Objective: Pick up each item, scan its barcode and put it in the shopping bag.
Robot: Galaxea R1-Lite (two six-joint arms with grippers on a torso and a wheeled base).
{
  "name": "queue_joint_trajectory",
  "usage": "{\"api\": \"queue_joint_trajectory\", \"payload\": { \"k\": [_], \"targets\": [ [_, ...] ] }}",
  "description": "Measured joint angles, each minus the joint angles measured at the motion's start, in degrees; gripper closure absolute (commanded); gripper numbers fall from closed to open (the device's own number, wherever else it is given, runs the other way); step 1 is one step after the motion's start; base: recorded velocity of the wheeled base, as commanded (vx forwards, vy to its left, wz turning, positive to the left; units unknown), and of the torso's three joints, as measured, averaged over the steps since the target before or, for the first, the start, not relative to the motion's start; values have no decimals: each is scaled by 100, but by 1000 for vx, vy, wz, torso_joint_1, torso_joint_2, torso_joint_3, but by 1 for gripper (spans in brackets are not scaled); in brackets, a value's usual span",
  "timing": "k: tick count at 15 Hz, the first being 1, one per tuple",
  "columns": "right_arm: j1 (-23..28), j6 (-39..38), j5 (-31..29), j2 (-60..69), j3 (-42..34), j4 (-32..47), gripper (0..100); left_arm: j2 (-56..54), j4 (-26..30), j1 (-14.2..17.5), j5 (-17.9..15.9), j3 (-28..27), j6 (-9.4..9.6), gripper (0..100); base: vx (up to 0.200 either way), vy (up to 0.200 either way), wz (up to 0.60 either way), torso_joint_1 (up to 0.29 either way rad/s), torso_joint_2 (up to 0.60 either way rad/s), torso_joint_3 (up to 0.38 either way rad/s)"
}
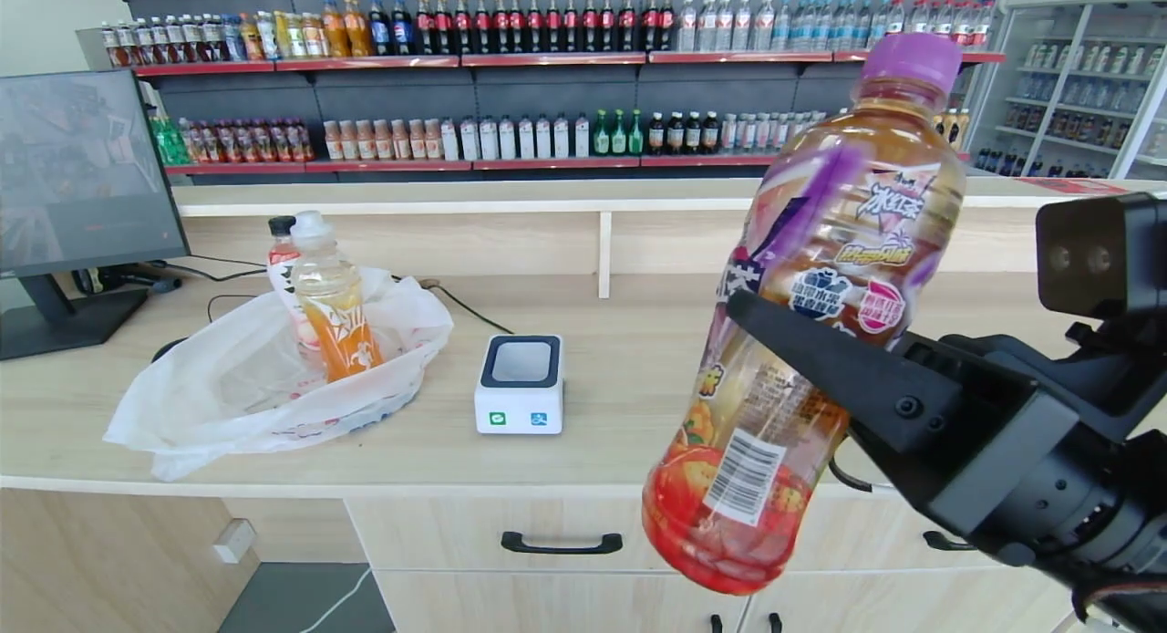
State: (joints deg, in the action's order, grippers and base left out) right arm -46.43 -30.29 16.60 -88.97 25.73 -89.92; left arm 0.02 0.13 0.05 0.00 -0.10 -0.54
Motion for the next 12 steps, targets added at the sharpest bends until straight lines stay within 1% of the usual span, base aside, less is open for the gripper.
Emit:
{"api": "queue_joint_trajectory", "payload": {
  "k": [3, 7, 12],
  "targets": [
    [-310, -24, 1, -119, 234, -5, 100, 0, -2, 2, 0, 0, -4, 0, 0, 0, 0, 0, 0, 0],
    [-360, -41, 0, -364, 797, -5, 100, 0, 0, 5, 0, 0, -6, 0, 0, 0, 0, 0, 0, 0],
    [-364, -134, 0, -434, 996, -2, 100, 0, 2, 0, 0, 0, -6, 0, 0, 0, 0, 0, 0, 0]
  ]
}}
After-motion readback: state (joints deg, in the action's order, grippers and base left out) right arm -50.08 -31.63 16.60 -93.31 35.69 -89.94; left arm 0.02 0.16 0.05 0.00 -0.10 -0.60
